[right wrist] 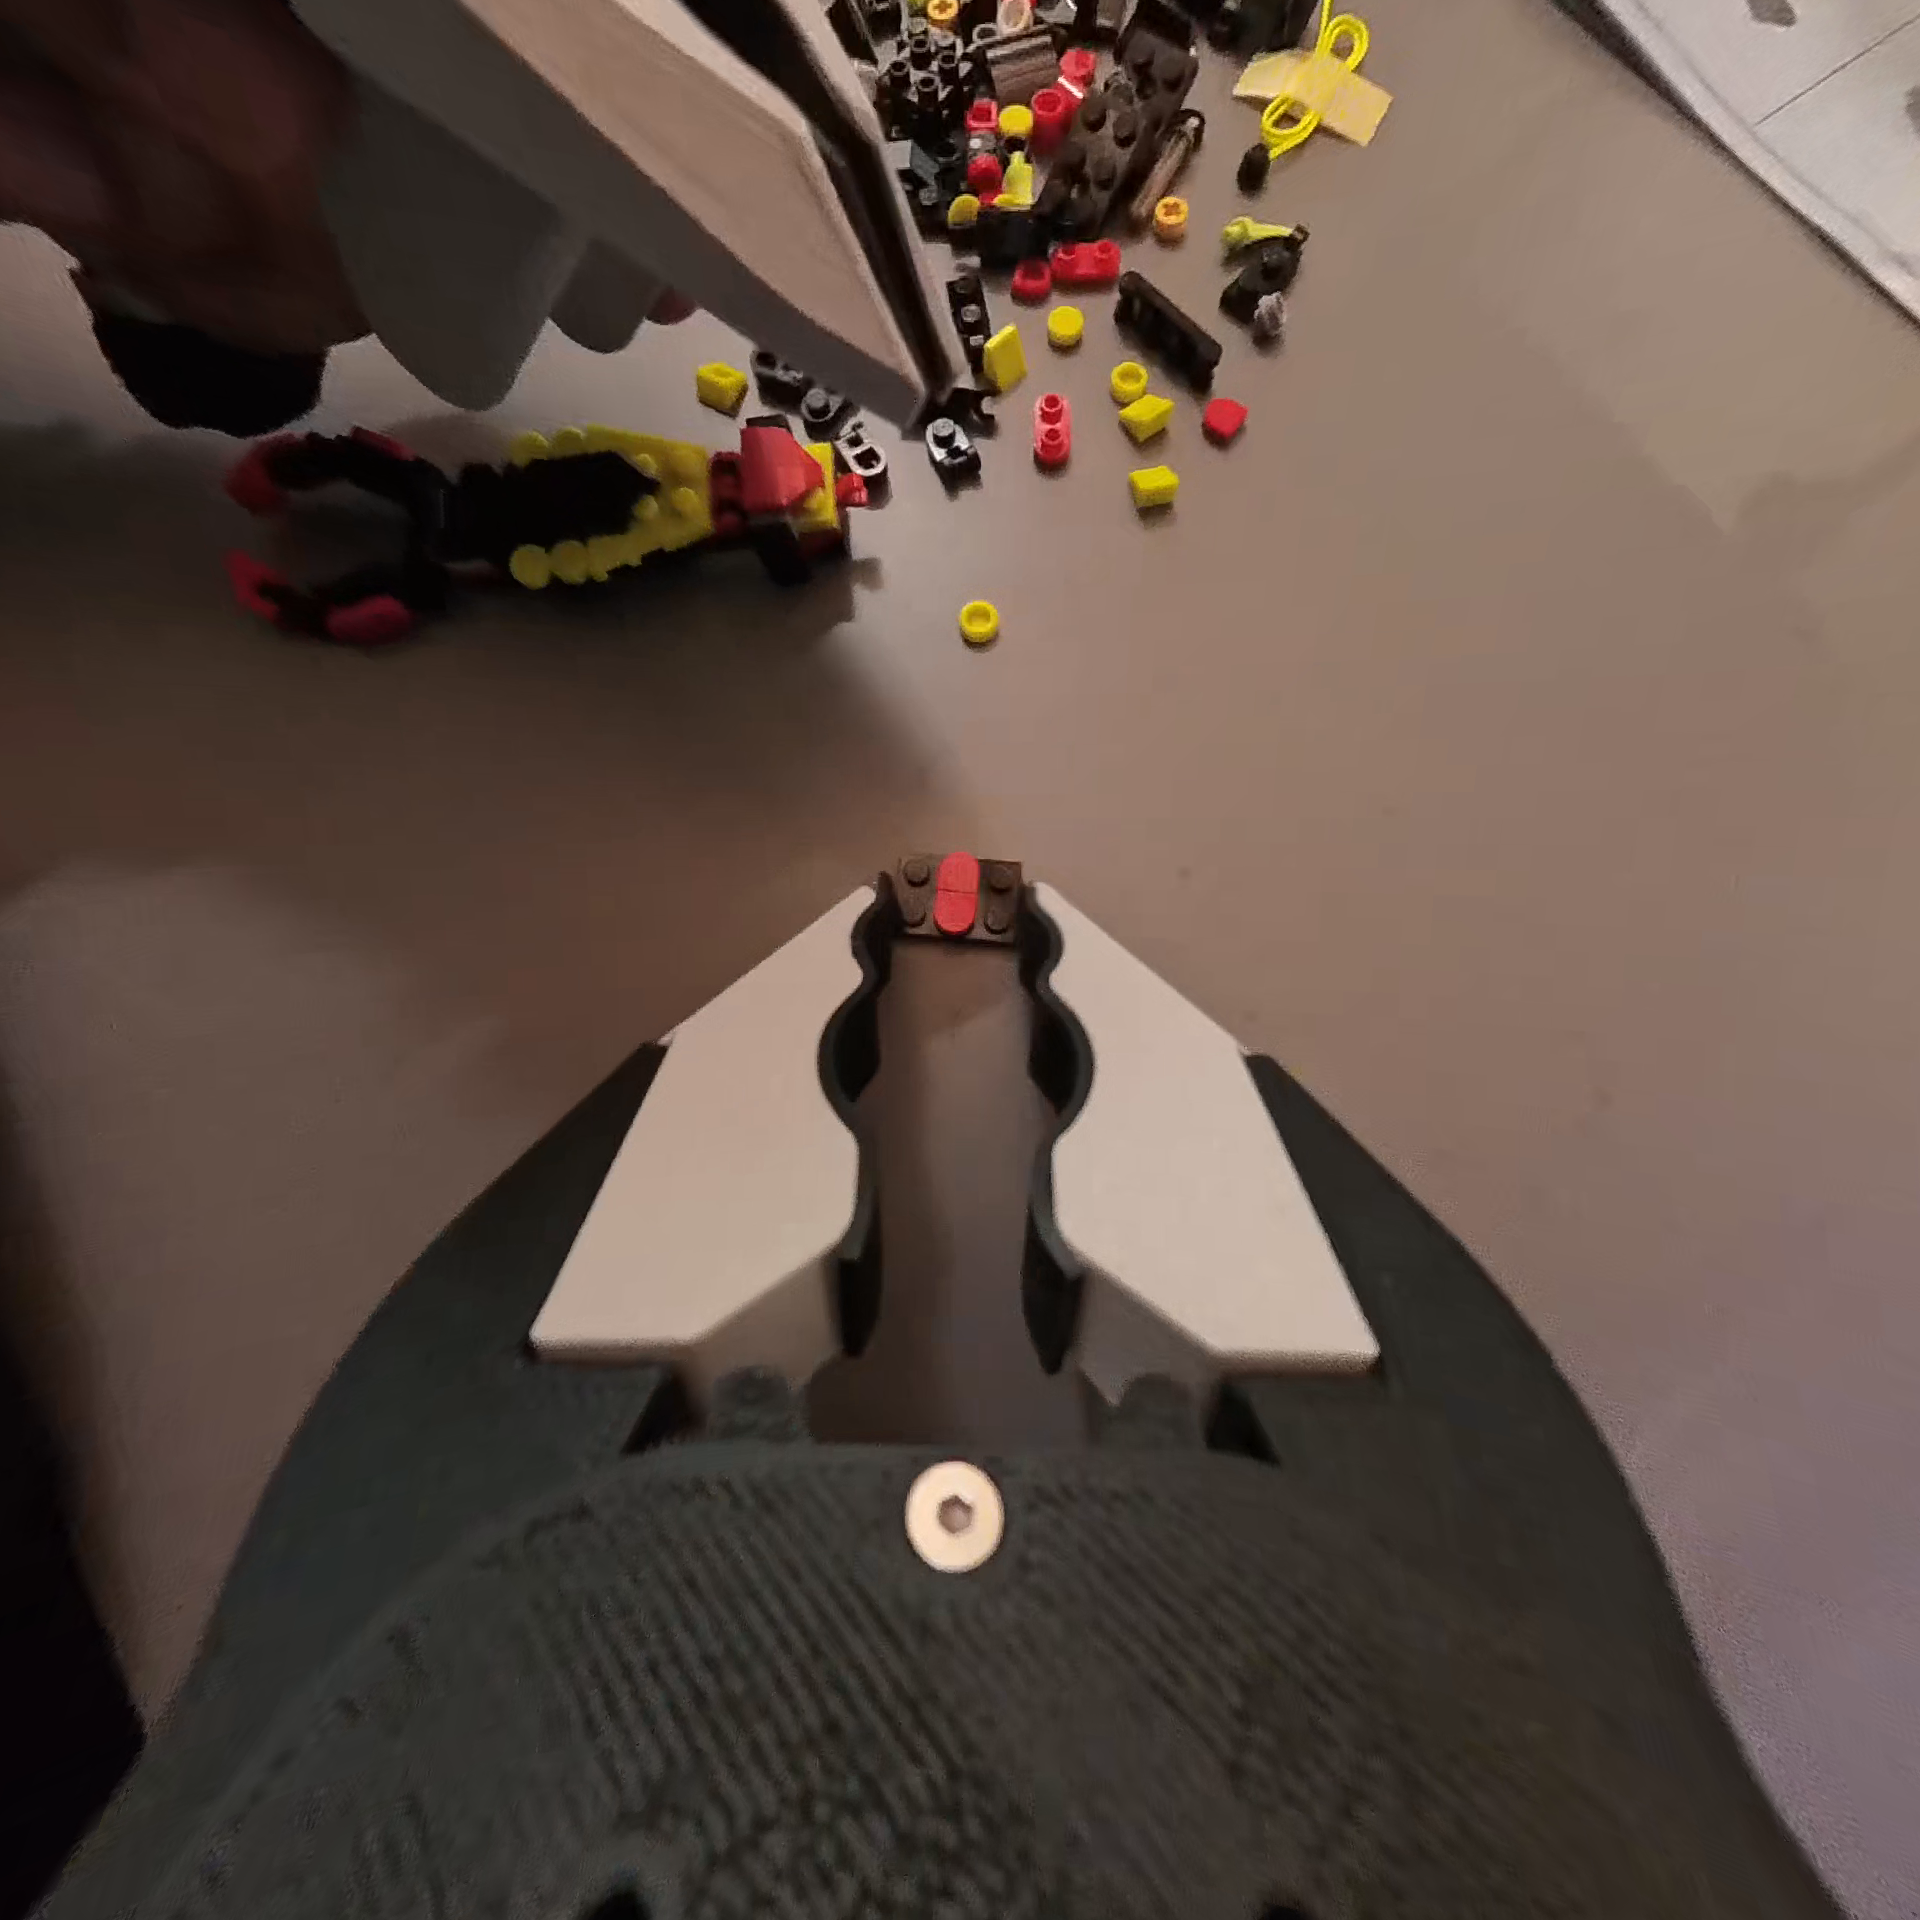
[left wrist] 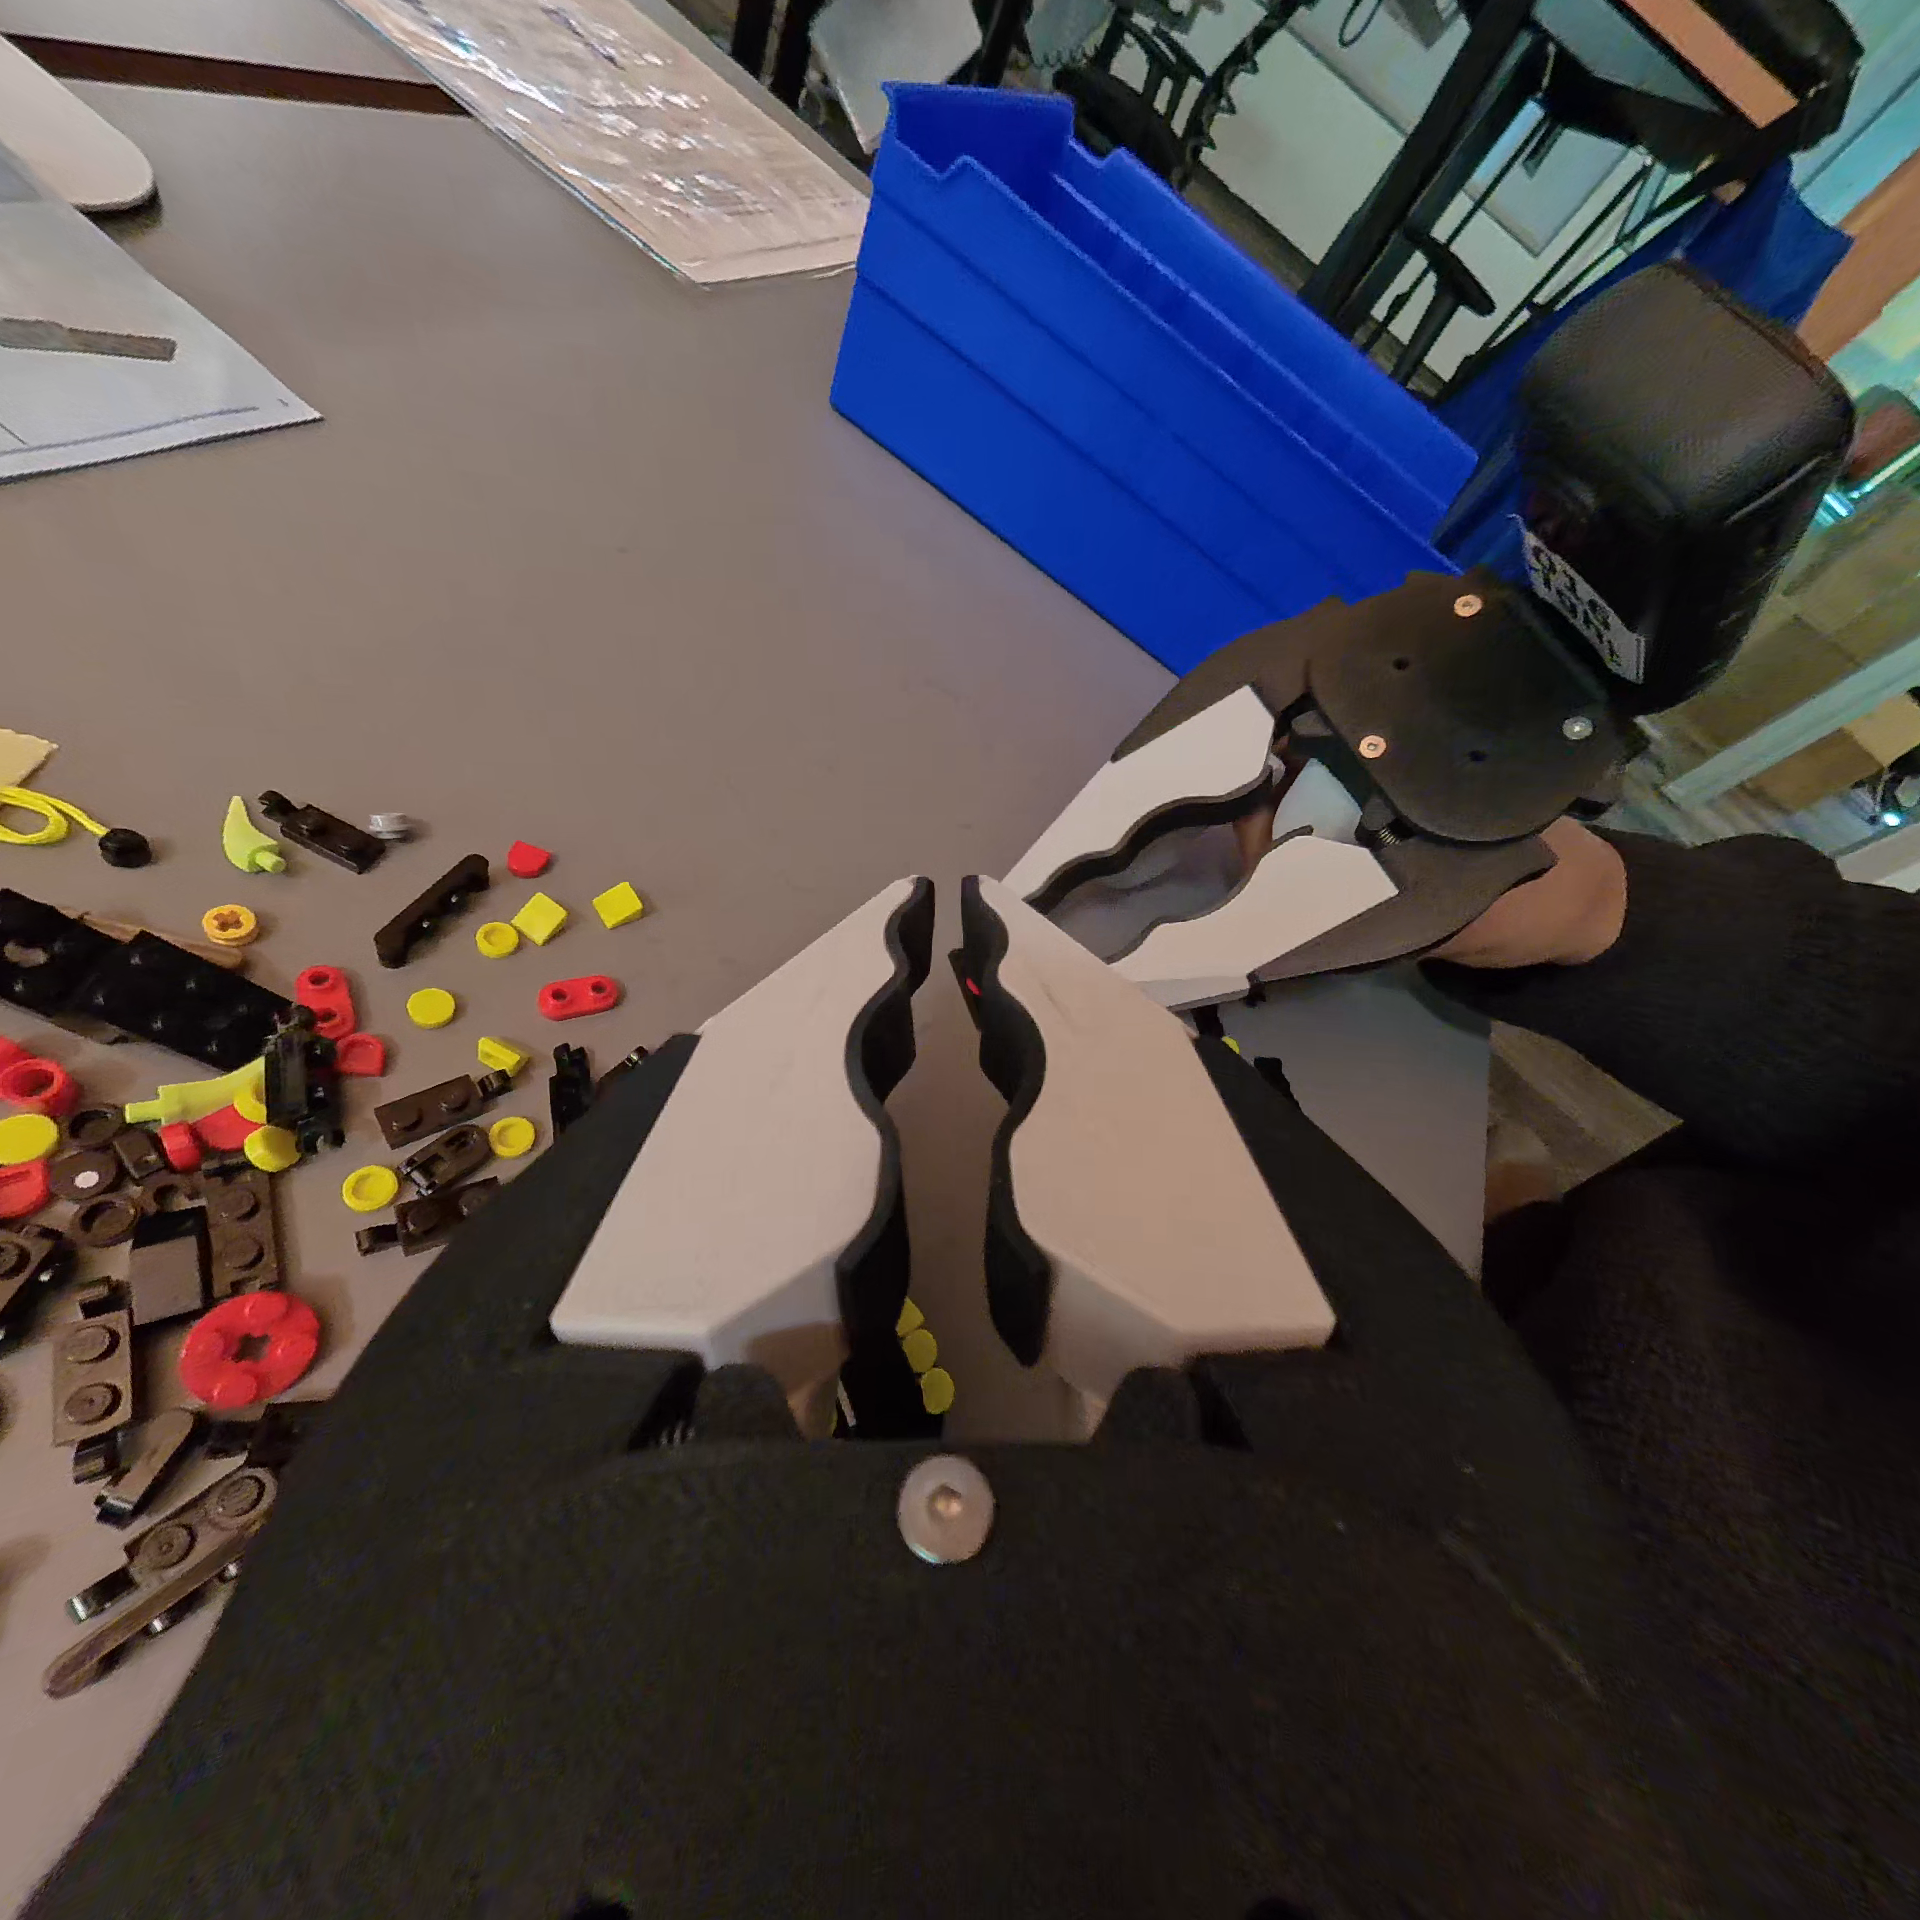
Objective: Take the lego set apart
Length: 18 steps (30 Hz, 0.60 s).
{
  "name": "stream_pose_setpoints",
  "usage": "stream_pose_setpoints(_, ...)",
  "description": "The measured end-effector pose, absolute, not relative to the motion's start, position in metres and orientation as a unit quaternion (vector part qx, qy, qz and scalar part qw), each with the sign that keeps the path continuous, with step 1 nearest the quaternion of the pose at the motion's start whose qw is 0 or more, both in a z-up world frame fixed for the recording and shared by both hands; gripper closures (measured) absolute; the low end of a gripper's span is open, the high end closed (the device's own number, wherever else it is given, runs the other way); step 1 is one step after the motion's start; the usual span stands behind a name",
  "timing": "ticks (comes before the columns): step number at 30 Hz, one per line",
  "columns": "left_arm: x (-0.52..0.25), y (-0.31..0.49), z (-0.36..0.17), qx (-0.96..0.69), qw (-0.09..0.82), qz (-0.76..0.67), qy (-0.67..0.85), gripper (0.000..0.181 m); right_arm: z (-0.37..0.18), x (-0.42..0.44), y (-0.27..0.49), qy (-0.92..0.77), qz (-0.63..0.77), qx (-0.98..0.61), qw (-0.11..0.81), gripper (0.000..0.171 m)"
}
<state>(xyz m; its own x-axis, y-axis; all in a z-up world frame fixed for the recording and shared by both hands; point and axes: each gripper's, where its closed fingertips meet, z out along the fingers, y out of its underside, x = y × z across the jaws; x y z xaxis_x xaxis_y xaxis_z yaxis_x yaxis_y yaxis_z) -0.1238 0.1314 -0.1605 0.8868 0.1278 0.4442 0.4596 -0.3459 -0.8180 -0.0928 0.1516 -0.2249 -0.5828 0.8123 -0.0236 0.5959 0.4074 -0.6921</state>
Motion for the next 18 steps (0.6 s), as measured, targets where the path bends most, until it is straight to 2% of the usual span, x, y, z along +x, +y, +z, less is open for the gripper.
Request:
stream_pose_setpoints(3,-0.118,0.133,-0.162,-0.808,0.535,-0.17,-0.176,0.173,-0.204,-0.095,0.148,-0.81,0.375,-0.41,0.188,0.148)
stream_pose_setpoints(7,-0.103,0.136,-0.145,-0.771,0.559,-0.248,-0.176,0.159,-0.14,-0.091,0.138,-0.748,0.507,-0.355,0.241,0.148)
stream_pose_setpoints(9,-0.103,0.136,-0.131,-0.721,0.566,-0.332,-0.223,0.173,-0.112,-0.084,0.139,-0.722,0.545,-0.316,0.285,0.149)
stream_pose_setpoints(11,-0.101,0.132,-0.109,-0.627,0.573,-0.46,-0.259,0.174,-0.095,-0.076,0.139,-0.705,0.566,-0.289,0.314,0.149)
stream_pose_setpoints(14,-0.093,0.125,-0.086,-0.519,0.548,-0.602,-0.261,0.155,-0.081,-0.067,0.132,-0.682,0.603,-0.268,0.314,0.149)
stream_pose_setpoints(18,-0.062,0.129,-0.086,-0.537,0.505,-0.639,-0.221,0.144,-0.066,-0.062,0.127,-0.651,0.646,-0.26,0.301,0.149)
